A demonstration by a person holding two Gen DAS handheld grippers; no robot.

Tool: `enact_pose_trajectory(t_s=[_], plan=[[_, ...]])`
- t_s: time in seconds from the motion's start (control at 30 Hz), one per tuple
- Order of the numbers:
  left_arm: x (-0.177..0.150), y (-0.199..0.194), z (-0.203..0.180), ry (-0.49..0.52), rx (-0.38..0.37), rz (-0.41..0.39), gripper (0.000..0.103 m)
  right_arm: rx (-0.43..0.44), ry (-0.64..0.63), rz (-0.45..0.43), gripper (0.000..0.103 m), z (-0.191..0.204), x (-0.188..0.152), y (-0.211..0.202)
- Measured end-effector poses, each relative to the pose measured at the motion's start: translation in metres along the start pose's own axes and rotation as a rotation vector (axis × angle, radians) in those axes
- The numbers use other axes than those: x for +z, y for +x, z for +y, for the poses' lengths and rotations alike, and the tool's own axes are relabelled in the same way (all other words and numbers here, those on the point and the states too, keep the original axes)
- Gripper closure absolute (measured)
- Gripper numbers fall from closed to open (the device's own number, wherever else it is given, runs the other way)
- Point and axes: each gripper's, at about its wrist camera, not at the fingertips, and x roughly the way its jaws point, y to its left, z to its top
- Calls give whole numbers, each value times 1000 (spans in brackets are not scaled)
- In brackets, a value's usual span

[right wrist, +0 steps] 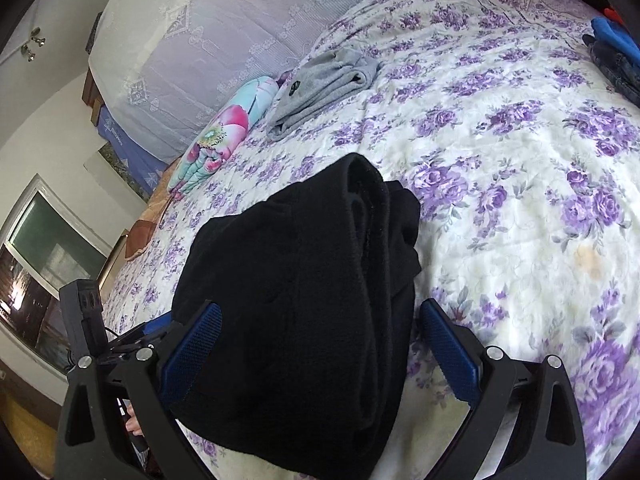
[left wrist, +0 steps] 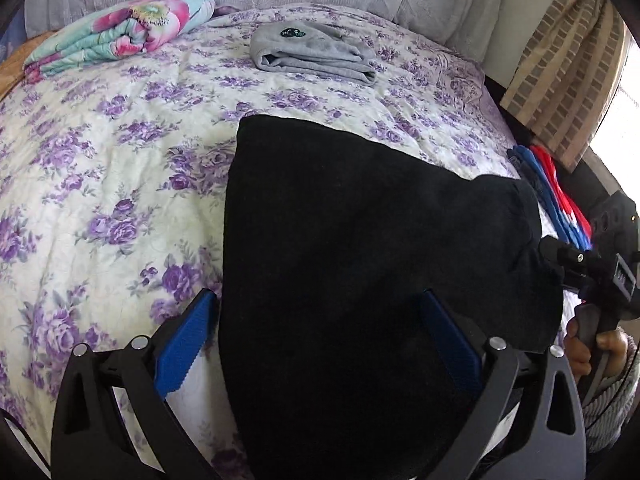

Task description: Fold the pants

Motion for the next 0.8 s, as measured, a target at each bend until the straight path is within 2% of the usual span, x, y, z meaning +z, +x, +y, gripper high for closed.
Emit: enact_pose_trajectory(t_s=[0.07,0.13,0.17,0.2,0.23,0.27,0.33,0.37,0.43,0.47,0.53,0.7,0.8], plan=[[7,7,7,-38,-42,16,4,-17,-29,25,6,5,2,7],[11,13,7,-40,-69,35,4,-41,-61,50,30,11,1,13],[10,14,4,-26,-82,42,5,-42,-69,55,34,11,1,14],[10,14,0,-6,-97,49,14,-30,-82,59,45,12,1,14],[9,12,-3,7,-123,50,32,-20,-87,59,50,12,1,13],[8,10,-5,11,-143,50,36,-18,-93,51,52,12,0,9],[10,7,-5,21,-157,45,54,-25,-121,35,56,16,-2,7],[12,5,-3,12,-164,42,58,-33,-133,29,57,18,-3,5],[16,-1,2,-13,-186,35,79,-38,-147,16,58,21,-2,3],[19,-4,6,-24,-218,34,83,-38,-153,11,59,23,-1,2],[23,-10,8,-31,-262,24,85,-36,-172,3,60,26,0,-1],[29,-19,-9,55,-226,-31,87,-27,-191,-12,65,31,9,-10],[46,-28,-16,97,-208,-62,87,-22,-225,-30,68,42,27,-17]])
